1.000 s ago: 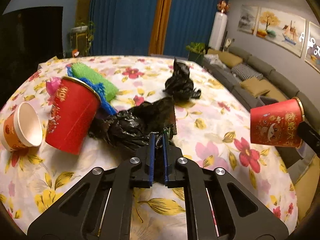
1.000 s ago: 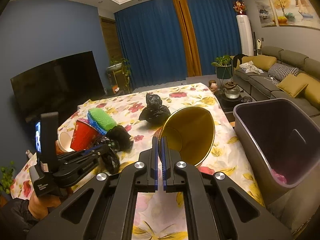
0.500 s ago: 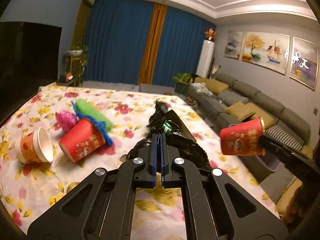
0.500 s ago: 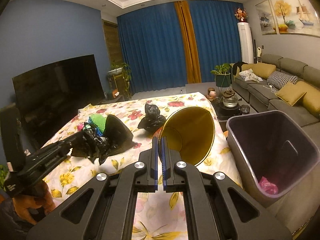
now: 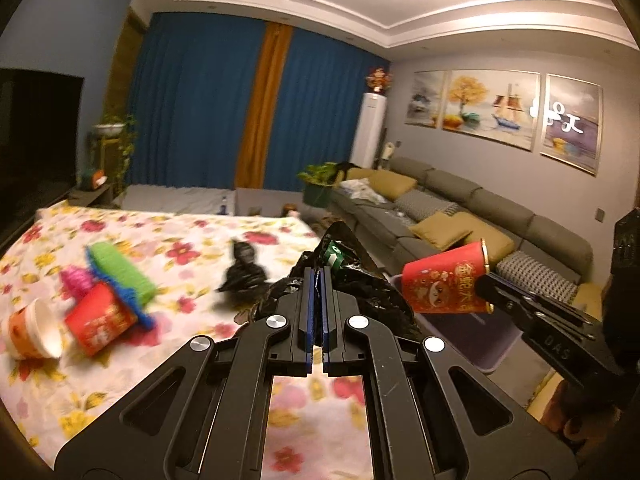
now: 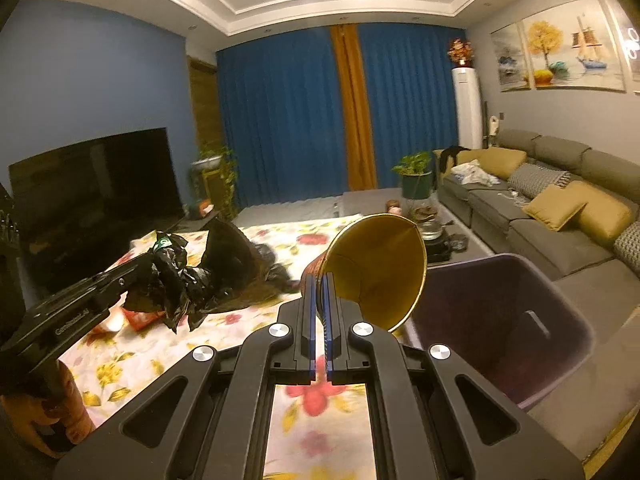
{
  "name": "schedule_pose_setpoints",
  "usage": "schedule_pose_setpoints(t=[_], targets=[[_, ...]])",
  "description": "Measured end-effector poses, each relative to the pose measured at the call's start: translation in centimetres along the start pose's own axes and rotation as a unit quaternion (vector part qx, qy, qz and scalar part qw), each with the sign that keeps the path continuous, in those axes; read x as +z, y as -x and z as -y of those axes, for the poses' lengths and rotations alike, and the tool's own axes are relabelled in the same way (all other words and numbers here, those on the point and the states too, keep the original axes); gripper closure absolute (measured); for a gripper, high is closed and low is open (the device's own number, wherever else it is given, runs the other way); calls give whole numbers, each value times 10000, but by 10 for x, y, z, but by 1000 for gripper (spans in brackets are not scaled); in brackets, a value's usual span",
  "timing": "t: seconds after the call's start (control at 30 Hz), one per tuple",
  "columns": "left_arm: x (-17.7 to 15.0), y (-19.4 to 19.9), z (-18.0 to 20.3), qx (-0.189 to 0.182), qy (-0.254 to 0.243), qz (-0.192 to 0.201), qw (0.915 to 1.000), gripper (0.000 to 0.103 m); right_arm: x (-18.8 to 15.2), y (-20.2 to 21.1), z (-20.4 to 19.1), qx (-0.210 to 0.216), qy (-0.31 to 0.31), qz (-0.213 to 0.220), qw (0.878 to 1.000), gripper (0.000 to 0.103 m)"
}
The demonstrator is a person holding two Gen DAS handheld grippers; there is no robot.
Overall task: Collect trash
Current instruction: 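Carry the black bag and red cup over the grey bin with both tools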
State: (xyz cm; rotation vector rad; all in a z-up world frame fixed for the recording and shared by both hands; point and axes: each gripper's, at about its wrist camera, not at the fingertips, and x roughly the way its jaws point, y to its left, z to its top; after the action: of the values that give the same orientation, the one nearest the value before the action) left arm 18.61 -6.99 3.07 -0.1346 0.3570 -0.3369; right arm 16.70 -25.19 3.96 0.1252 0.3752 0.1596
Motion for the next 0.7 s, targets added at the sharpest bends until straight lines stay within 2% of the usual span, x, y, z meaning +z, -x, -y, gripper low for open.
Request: schedule_pose_setpoints(t=[0.4, 0.7], targets=[[4, -58, 88, -888, -188, -90, 9958, 101, 7, 15, 79, -800, -339, 179, 9961, 99], [-9, -102, 134, -1227, -342, -258, 9915, 101, -3, 15, 123, -1133, -581, 117, 9918, 99]])
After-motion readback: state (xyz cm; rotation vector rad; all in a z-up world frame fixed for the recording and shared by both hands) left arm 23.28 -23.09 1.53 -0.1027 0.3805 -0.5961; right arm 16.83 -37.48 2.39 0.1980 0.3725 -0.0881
